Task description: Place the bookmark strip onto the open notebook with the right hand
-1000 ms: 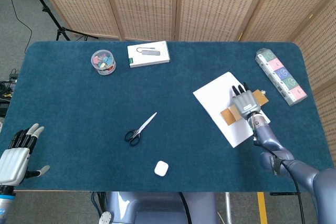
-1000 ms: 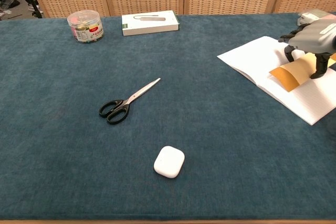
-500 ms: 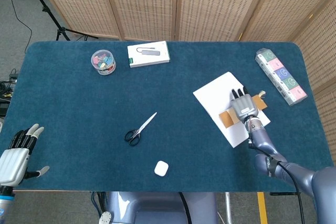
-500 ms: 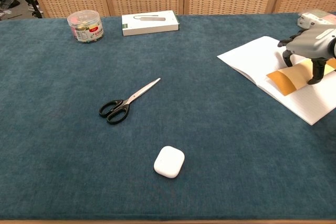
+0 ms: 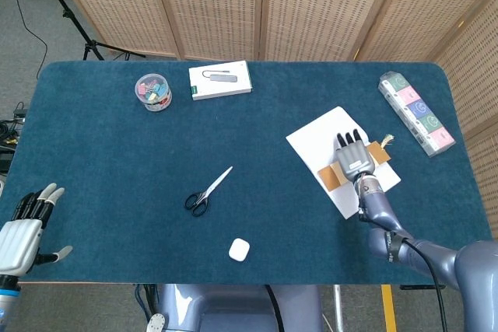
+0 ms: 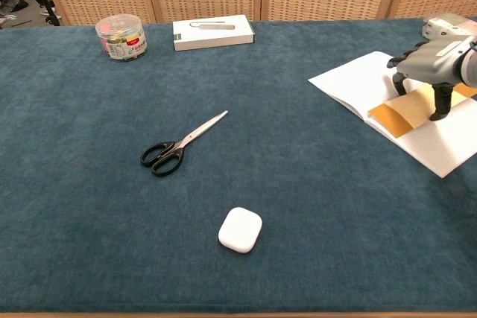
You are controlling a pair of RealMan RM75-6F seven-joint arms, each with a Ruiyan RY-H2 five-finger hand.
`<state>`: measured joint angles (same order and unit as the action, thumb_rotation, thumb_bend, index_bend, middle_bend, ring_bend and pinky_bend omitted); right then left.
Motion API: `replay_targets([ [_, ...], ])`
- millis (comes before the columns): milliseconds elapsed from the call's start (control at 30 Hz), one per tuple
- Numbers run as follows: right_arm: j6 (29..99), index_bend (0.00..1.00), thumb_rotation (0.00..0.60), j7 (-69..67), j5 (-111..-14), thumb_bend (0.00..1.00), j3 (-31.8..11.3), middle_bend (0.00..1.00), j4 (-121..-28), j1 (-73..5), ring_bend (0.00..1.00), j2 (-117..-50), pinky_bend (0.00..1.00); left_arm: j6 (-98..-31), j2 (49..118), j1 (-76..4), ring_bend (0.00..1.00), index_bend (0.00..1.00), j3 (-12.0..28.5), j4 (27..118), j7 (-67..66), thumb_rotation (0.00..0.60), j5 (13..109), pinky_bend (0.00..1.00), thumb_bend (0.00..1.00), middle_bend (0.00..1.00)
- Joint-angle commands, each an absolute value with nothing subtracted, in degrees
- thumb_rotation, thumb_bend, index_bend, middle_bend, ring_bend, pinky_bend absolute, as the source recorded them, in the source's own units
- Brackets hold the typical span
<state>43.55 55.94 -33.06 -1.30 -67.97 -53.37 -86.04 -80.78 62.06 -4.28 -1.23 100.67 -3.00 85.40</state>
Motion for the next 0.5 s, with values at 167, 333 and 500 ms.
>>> replay_targets([
  [167,44.24,0.18,0.600,56.63,-30.78,0.31,-0.12,0.00,-69.32,-54.30,0.00,-85.43,0.00,-80.76,61.97,-4.30,0.00,0.00,-1.37,100.76,-2.80,0.600,85.71,0.00,0.00,0.00],
  [333,45.19,0.18,0.600,56.72,-29.96,0.31,0.22,0.00,-70.57,-54.76,0.00,-84.77,0.00,-80.68,61.99,-4.34,0.00,0.00,-1.43,100.78,-2.90,0.600,85.75,0.00,0.00,0.00],
  [500,46.15,0.18,0.600,54.94,-30.31,0.31,-0.43,0.00,-74.41,-54.93,0.00,-82.34,0.00,-80.68,61.95,-4.34,0.00,0.00,-1.38,100.76,-2.75,0.600,85.63,0.00,0.00,0.00],
])
